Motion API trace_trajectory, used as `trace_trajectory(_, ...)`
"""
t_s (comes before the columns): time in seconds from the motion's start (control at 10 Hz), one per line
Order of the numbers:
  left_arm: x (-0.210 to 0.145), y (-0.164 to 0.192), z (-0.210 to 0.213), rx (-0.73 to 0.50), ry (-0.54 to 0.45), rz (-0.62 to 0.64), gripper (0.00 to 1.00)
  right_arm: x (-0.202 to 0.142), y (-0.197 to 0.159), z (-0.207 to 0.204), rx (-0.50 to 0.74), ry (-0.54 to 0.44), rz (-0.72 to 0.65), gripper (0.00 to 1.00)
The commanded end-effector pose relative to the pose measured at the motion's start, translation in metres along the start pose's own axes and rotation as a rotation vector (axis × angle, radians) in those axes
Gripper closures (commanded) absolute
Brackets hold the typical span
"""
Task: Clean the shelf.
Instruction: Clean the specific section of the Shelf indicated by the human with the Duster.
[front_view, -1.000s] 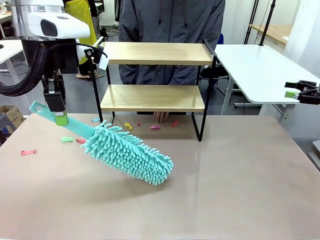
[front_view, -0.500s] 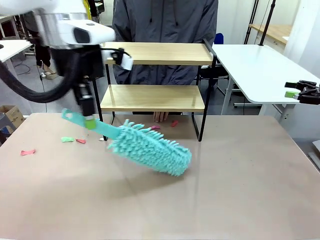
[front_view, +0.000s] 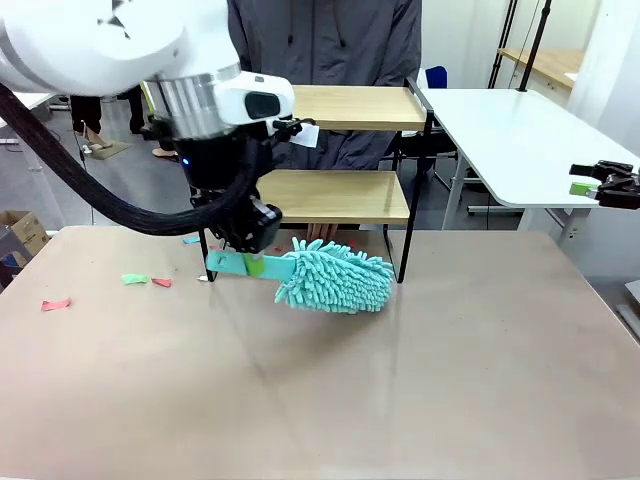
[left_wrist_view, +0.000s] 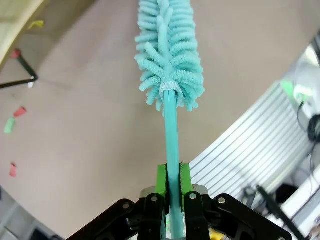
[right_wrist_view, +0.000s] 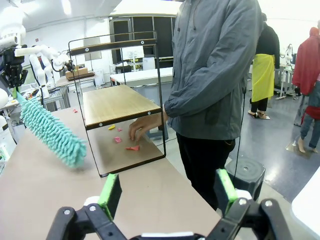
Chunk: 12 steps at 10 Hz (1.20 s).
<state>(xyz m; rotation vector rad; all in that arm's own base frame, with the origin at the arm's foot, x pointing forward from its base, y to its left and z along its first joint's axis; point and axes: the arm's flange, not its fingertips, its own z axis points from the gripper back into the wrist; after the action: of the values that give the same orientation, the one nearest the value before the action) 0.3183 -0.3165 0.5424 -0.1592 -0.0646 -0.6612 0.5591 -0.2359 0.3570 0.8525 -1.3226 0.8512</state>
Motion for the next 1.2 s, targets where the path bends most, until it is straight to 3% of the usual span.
trace_trajectory(0.0, -0.006, -0.013, -0.01, 0.039, -0.074, 0.086, 0.87, 0.005, 0.002, -0.002, -0.002, 0.007, -0.012, 0.0)
trace_trajectory(0.1, 0.003, -0.018, -0.018, 0.019, -0.12, 0.095, 0.87, 0.005, 0.002, -0.002, -0.002, 0.007, -0.012, 0.0)
trace_trajectory(0.3, 0.001, -0.017, -0.009, 0.017, -0.065, 0.082, 0.87, 0.005, 0.002, -0.002, -0.002, 0.007, -0.012, 0.0)
trace_trajectory(0.6, 0.006, -0.02, -0.017, 0.015, -0.072, 0.091, 0.87, 0.005, 0.002, -0.002, -0.002, 0.007, -0.012, 0.0)
trace_trajectory(0.7, 0.019, -0.04, -0.029, 0.064, -0.109, 0.109, 0.87, 0.005, 0.002, -0.002, -0.002, 0.007, -0.012, 0.0)
trace_trajectory(0.9, 0.03, -0.048, -0.053, 0.08, -0.241, 0.267, 0.87, 0.005, 0.002, -0.002, -0.002, 0.007, -0.012, 0.0)
trace_trajectory(1.1, 0.043, -0.061, -0.077, 0.095, -0.279, 0.338, 0.87, 0.005, 0.002, -0.002, -0.002, 0.007, -0.012, 0.0)
